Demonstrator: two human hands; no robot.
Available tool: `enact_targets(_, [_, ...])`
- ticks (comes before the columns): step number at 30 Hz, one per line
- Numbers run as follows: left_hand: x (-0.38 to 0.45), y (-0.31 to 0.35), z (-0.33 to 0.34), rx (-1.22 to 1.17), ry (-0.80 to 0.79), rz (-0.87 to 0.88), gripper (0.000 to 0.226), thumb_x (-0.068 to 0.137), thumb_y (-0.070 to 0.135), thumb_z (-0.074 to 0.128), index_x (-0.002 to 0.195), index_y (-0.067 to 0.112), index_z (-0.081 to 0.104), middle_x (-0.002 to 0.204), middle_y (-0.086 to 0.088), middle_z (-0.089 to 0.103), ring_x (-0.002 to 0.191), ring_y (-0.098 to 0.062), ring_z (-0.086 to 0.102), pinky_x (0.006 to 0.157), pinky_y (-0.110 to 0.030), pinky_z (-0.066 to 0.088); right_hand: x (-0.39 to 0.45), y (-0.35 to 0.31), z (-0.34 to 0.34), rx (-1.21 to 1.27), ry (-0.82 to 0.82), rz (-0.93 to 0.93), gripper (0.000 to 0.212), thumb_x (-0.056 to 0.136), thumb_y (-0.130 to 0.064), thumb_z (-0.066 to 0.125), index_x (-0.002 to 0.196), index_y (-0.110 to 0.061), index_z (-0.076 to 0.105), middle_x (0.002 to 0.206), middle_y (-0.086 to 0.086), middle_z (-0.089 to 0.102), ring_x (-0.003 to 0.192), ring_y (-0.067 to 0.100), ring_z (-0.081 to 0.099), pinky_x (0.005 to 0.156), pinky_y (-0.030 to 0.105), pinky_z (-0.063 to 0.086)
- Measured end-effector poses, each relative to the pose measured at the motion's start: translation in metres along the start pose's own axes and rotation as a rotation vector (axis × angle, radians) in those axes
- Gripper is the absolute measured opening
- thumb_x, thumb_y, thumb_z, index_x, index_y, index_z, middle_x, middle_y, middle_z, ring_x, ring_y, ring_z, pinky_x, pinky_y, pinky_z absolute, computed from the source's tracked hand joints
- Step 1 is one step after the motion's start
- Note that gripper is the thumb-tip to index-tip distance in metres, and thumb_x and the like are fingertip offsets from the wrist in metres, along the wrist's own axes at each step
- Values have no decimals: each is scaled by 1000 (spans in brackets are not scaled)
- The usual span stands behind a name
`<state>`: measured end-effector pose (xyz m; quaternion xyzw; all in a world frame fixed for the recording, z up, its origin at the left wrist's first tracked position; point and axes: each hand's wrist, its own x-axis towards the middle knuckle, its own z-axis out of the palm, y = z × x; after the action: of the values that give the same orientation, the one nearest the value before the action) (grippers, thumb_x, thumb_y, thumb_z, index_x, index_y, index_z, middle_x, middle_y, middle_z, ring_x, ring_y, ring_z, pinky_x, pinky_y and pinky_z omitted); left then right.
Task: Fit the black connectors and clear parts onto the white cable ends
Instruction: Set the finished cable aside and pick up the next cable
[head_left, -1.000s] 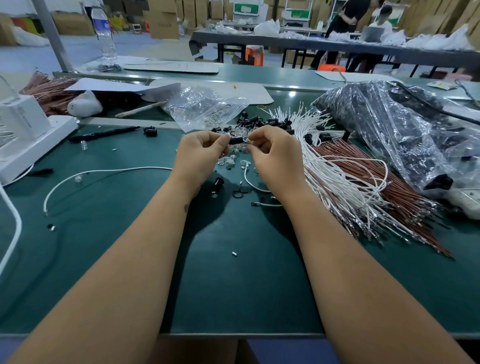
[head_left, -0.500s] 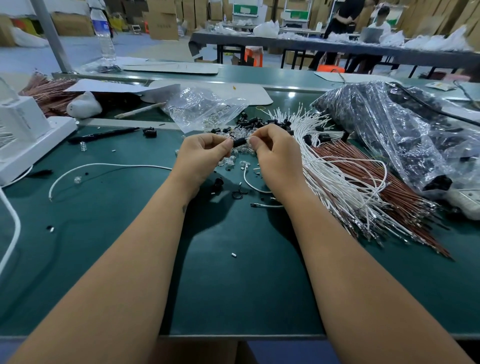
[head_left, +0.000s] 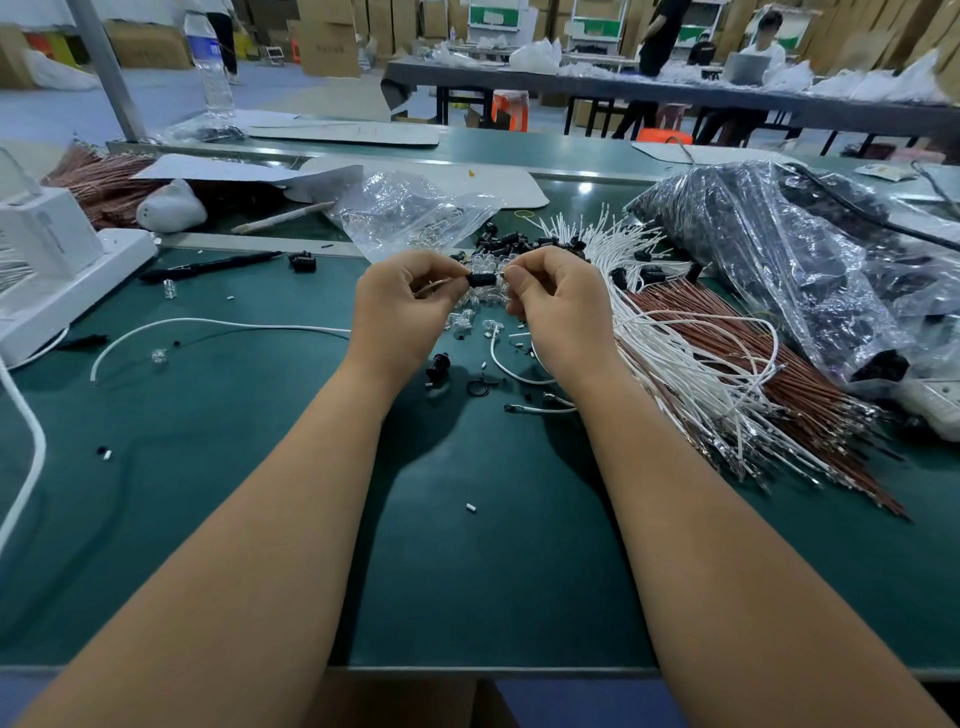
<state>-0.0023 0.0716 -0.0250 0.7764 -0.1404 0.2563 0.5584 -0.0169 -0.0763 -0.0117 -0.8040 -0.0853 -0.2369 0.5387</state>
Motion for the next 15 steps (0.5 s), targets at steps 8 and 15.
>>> enact_targets(8, [-2,0,6,151,-48,22,8,86,7,68,93,4,70,67,8,59,58,2,52,61,-13,40,-2,2,2,-126,38,-101,8,92,-13,63,84,-15,63,71,-6,60,70,18,60,68,32,50])
enact_targets(15, [-2,4,4,-70,-84,-159,3,86,7,67,87,8,70,69,2,65,58,0,56,61,-11,45,-1,3,2,-127,25,-109,10,92,-12,62,84,-17,61,71,-7,59,70,16,59,70,32,51])
